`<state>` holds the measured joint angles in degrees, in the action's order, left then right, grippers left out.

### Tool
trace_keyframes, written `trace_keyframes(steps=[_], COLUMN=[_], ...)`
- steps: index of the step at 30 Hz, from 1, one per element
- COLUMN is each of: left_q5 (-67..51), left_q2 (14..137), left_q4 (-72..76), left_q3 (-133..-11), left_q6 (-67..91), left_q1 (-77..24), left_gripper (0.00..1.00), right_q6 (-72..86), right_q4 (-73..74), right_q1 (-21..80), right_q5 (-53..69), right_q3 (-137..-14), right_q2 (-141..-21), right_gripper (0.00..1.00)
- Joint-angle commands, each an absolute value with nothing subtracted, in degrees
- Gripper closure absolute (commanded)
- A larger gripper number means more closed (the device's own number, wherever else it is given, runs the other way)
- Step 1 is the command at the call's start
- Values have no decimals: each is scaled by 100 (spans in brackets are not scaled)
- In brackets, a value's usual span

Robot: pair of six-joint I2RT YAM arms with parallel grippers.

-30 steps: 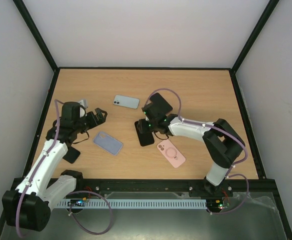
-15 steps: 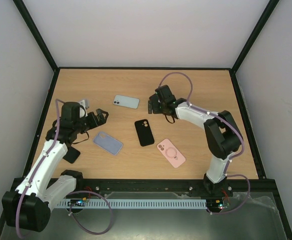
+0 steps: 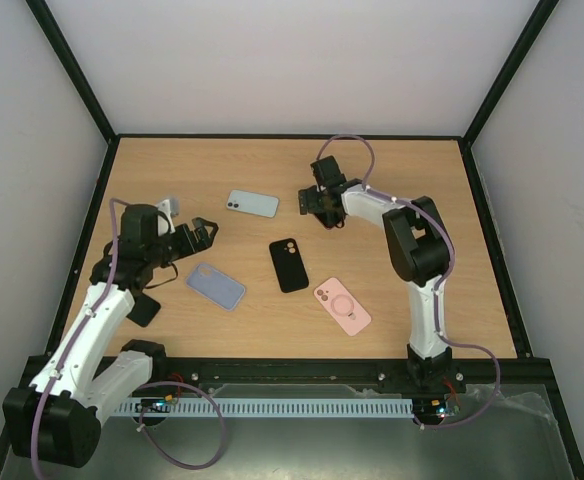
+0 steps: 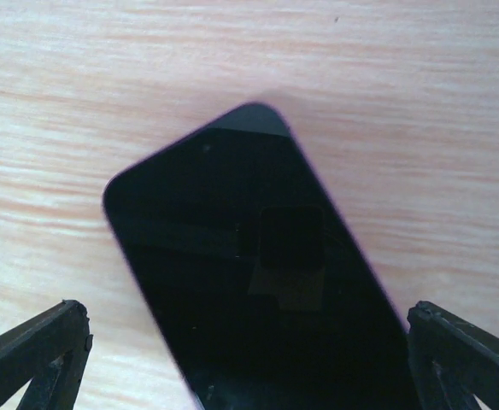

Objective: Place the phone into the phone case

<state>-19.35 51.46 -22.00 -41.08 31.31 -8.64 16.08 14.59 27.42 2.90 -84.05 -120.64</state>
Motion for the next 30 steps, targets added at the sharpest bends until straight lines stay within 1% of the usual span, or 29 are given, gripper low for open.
trace_keyframes(steps=[1, 10, 16, 21, 25, 27, 30], left_q5=[-2013, -1995, -2013, -2003, -2015, -2038, -2038], left_q2=[5089, 5090, 5037, 4965, 4957, 4944, 4923], left_q4=[-2111, -2096, -2104, -2109, -2097, -2092, -2079], left_q3=[-4019, -4008, -3995, -3973, -3942, -3940, -3922], left_q6=[3041, 3053, 3095, 3149, 3201, 3212, 3240], left_q1=[-828, -831, -835, -831, -835, -834, -834], left_gripper=[0, 0, 0, 0, 0, 0, 0], right_q6=[1370, 1181, 1368, 1585, 1706, 1724, 1794], right_q4=[1609, 1860, 2097, 2106, 2274, 2309, 2314], right_q1=[2631, 2619, 2619, 2623, 2652, 2675, 2719], right_q5=[496, 594, 862, 1211, 1265, 1224, 818], right_q3=[-8742, -8876, -8756, -8439, -8327, -8262, -8258], right_q2=[-12283, -12496, -12398, -12118, -12051, -12005, -12013], right_gripper=[2, 3, 0, 5, 11, 14, 14])
